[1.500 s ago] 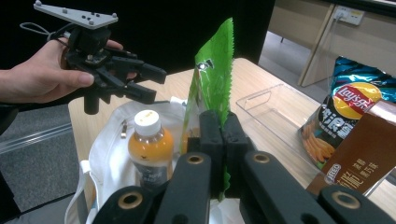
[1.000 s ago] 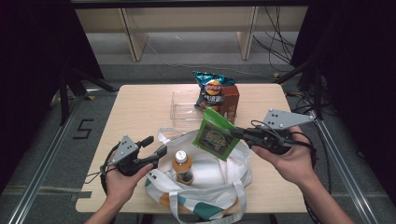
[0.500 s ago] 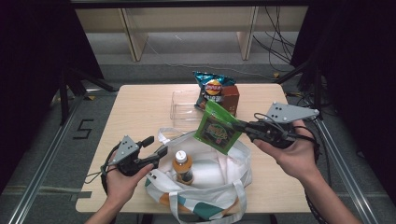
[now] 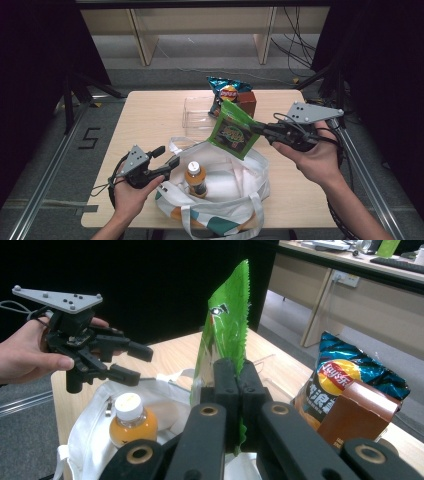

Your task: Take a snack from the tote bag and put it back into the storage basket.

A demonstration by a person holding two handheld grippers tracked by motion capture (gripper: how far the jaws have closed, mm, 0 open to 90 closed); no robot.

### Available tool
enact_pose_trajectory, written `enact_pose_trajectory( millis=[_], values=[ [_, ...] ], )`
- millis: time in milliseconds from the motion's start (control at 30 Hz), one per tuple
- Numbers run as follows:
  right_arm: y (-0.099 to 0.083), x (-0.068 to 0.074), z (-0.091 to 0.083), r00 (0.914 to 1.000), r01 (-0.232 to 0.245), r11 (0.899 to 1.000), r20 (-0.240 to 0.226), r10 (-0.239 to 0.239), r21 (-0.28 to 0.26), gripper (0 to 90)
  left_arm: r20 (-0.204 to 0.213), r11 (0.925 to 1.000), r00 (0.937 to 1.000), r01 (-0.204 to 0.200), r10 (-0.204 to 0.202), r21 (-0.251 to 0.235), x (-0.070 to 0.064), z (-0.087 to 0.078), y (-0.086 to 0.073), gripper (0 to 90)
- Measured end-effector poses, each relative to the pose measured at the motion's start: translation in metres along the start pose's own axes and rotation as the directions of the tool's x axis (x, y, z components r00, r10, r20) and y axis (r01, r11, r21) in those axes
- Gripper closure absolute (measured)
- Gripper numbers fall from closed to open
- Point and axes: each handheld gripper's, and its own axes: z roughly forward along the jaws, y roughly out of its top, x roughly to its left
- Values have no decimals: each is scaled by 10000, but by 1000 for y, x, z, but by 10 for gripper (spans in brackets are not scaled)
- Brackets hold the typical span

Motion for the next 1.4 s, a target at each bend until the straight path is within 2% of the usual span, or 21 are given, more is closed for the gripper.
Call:
enact_pose_trajectory(
  millis=[133, 167, 267, 300, 367, 400, 500, 567, 600, 700, 767, 800, 833, 867, 933, 1000, 1100, 1233, 1333, 1367, 1400],
  values=[
    [1, -2, 0, 10000, -70, 10000, 56, 70, -14, 900, 5, 10000, 10000, 0, 0, 15, 0, 0, 0, 329],
    [1, -1, 0, 9996, -261, 9997, 71, 261, -3, 900, 4, 10000, 10000, 2, -2, 9, 0, 0, 0, 329],
    [2, -4, 1, 10000, -52, 10000, 69, 52, -37, 900, -9, 10000, 10000, -8, 8, 0, 0, 0, 0, 329],
    [2, -3, 1, 9996, -267, 9996, 36, 267, -27, 900, -4, 10000, 10000, -7, 7, 1, 0, 0, 0, 329],
    [3, -5, 2, 9999, -83, 10000, 136, 84, -44, 900, 1, 10000, 10000, -9, 9, 11, 1, 0, 0, 329],
    [4, -5, 2, 9998, -221, 9997, -14, 221, -101, 900, -5, 10000, 10000, -13, 13, 17, 1, 0, 0, 329],
    [6, -7, 1, 9999, -33, 9999, 135, 35, -165, 900, -5, 10000, 10000, -2, 2, 4, 1, 0, 0, 329],
    [6, -7, 2, 9996, -252, 9995, 120, 255, -171, 900, -11, 10000, 10000, 28, -28, -8, 0, 0, 0, 329],
    [7, -8, 2, 9996, -138, 9997, 262, 143, -195, 900, -10, 10000, 10000, 21, -21, -3, 0, 0, 0, 329],
    [8, -9, 2, 9994, -234, 9996, 238, 238, -173, 900, -9, 10000, 10000, 17, -17, 7, 1, 0, 0, 329],
    [9, -12, 2, 9995, -62, 9998, 315, 68, -173, 900, -8, 10000, 10000, 27, -27, -7, 0, 0, 0, 329],
    [9, -11, 2, 9990, -213, 9995, 382, 223, -252, 900, -11, 10000, 10000, 27, -27, -11, 0, 0, 0, 329],
    [9, -12, 2, 9997, -177, 9997, 185, 180, -139, 900, -11, 10000, 10000, 32, -32, -11, 1, 0, 0, 329],
    [10, -14, 2, 9996, -1, 9998, 288, 7, -208, 900, -13, 10000, 10000, 34, -34, 0, 1, 0, 0, 329],
    [11, -13, 3, 9988, -144, 9995, 474, 157, -276, 900, -15, 10000, 10000, 29, -29, 8, 1, 0, 0, 329],
    [12, -16, 3, 9990, 17, 9997, 451, -6, -246, 900, -15, 10000, 10000, 44, -44, -11, 1, 0, 0, 329],
    [14, -17, 4, 9987, -212, 9993, 449, 225, -293, 900, -7, 10000, 10000, 31, -31, -2, 1, 0, 0, 329],
    [15, -21, 6, 9982, -128, 9992, 587, 150, -378, 900, -10, 10000, 10000, 56, -56, -33, 1, 0, 0, 329],
    [15, -22, 7, 9988, -207, 9993, 435, 220, -296, 900, -31, 10000, 10000, 45, -45, -34, 1, 0, 0, 329],
    [15, -23, 7, 9982, -15, 9996, 596, 31, -266, 900, -37, 10000, 10000, 40, -40, -38, 1, 0, 0, 329],
    [15, -23, 8, 9980, -61, 9997, 635, 75, -227, 900, -27, 10000, 10000, 41, -41, -39, 1, 0, 0, 329]
  ],
)
